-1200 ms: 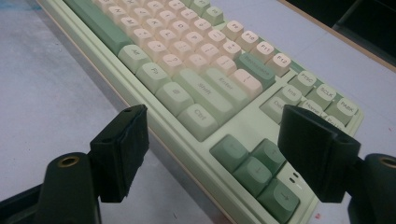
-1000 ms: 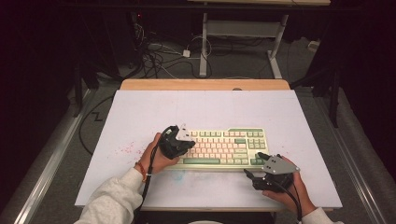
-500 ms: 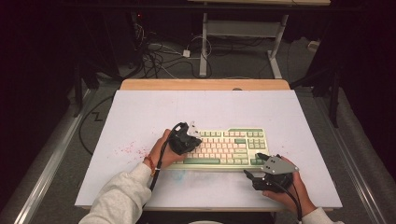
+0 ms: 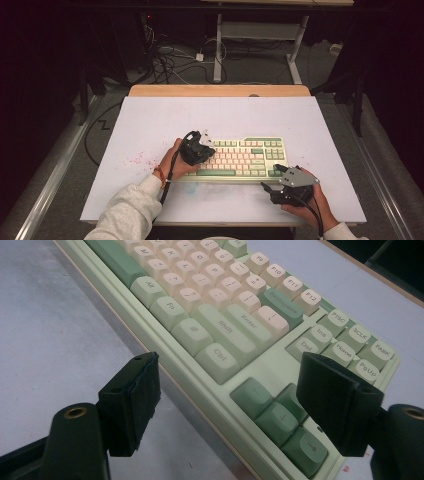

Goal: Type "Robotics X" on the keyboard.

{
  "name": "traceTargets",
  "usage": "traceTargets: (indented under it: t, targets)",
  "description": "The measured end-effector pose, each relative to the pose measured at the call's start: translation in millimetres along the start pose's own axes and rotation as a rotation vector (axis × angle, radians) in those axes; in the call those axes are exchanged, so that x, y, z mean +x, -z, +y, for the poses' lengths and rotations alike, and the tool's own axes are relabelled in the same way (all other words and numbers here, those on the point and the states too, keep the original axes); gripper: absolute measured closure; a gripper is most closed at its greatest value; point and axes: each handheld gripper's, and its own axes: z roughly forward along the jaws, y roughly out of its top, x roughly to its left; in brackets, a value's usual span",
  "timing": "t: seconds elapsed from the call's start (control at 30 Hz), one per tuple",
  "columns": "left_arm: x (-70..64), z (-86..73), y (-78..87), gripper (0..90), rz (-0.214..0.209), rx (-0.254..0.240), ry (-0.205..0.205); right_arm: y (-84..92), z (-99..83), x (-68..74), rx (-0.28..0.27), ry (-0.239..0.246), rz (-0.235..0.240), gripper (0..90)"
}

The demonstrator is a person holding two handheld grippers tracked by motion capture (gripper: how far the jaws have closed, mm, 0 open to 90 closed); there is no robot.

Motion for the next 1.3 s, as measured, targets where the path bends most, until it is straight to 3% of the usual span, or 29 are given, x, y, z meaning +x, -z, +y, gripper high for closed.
traceTargets:
  t: [0.33,0.87,1.03,1.23,1.3]
  targets:
    - [-4.4,0.6,-2.0,87.3,0.010,0.016,-0.022,0.2,0.5,0.2,0.001,-0.008,0.003,26.5]
    - [-3.2,-1.2,14.6,85.8,0.033,-0.043,-0.025,0.9,0.7,-0.8,-0.005,-0.010,-0.001,26.5]
    - [-3.0,-6.3,26.7,85.3,0.053,-0.096,-0.020,0.7,1.3,-1.2,-0.009,-0.019,0.003,26.7]
    - [-5.4,-23.2,41.7,82.4,0.084,-0.144,-0.038,0.7,0.8,-1.7,-0.005,-0.020,0.001,26.8]
    - [-4.7,-29.5,46.6,81.0,0.074,-0.162,-0.040,1.4,0.7,-2.2,-0.005,-0.025,-0.003,26.8]
